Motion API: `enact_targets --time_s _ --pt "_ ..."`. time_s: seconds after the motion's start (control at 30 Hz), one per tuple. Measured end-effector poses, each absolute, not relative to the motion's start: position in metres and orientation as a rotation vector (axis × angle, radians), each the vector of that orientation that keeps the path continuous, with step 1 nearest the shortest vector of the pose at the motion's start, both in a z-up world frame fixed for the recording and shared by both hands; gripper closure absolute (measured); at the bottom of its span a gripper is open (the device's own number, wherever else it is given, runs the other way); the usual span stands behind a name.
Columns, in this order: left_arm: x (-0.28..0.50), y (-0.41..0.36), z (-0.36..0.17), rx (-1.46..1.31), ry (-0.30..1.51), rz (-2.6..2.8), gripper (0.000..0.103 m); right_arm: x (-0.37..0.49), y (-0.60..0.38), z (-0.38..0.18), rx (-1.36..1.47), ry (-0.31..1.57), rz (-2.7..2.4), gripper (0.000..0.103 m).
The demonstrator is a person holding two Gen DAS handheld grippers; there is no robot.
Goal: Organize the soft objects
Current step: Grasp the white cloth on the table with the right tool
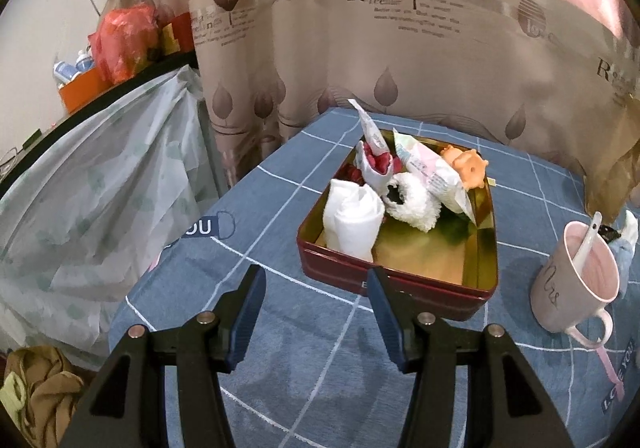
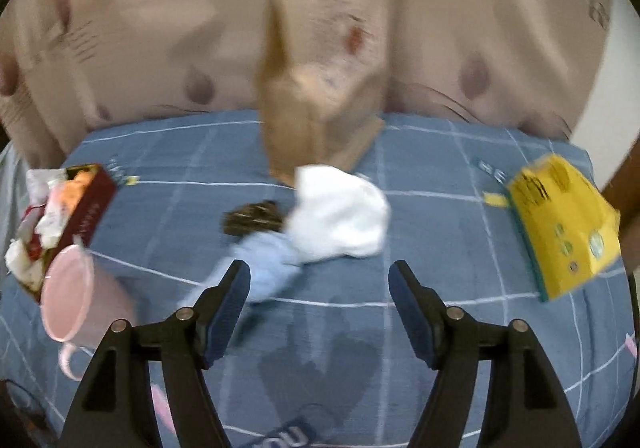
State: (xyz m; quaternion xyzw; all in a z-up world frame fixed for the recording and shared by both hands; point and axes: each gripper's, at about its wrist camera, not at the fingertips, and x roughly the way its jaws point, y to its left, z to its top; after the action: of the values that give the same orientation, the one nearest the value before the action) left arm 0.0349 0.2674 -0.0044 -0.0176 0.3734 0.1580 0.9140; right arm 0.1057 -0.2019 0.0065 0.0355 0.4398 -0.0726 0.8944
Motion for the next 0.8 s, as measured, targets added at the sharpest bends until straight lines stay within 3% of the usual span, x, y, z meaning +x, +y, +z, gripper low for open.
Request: enact_targets --time_s 0.17,0.3,0.8 --pt "0.035 0.259 -0.005 -0.009 0.762 0.313 0.049 0.104 -0.226 -0.009 0.126 0.919 -0.163 0.032" --pt "0.033 0.253 -0.004 0.001 0.748 0.288 0.049 0.113 -0.232 -0.018 0.150 0.912 -0.154 0.018" --pt "0.016 0.192 0.001 0.134 0.740 0.154 0.048 0.193 -0.248 -0.050 0.215 0.952 -0.146 0.013"
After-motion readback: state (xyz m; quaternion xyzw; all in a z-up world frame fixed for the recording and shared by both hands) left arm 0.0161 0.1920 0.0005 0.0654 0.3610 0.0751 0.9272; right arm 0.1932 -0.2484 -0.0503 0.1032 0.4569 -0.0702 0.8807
